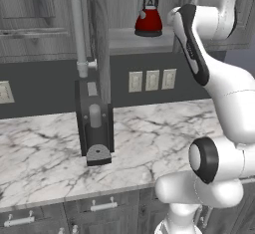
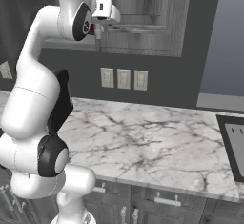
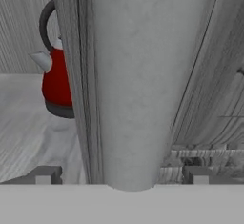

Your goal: Open the cabinet, pick the kettle from the cabinet, and place it in the sink.

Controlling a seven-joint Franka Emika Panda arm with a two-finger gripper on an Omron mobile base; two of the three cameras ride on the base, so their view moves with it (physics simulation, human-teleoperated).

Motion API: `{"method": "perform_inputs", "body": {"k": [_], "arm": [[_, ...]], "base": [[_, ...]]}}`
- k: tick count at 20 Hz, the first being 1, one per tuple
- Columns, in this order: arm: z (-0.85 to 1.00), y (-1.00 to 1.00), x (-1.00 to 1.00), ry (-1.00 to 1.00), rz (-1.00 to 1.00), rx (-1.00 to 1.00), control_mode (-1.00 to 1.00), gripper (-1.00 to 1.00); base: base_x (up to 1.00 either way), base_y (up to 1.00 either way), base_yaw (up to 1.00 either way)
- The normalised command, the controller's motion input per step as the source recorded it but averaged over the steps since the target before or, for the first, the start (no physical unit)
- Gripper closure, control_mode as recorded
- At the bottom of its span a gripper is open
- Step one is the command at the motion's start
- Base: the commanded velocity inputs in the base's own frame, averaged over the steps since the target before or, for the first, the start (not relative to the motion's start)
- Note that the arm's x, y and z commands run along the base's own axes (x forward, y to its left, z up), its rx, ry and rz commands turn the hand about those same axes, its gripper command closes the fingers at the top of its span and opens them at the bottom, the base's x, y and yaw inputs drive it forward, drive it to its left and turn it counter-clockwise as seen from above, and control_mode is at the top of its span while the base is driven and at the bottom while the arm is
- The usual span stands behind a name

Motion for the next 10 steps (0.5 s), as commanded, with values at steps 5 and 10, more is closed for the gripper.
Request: {"method": "perform_inputs", "body": {"k": [5, 10], "arm": [[-0.05, 0.00, 0.44, -0.02, 0.00, 0.00, -1.00, -1.00], [-0.07, 0.00, 0.32, -0.06, 0.00, 0.00, -1.00, 1.00]], "base": [[0.00, 0.00, 0.00], [0.00, 0.00, 0.00]]}}
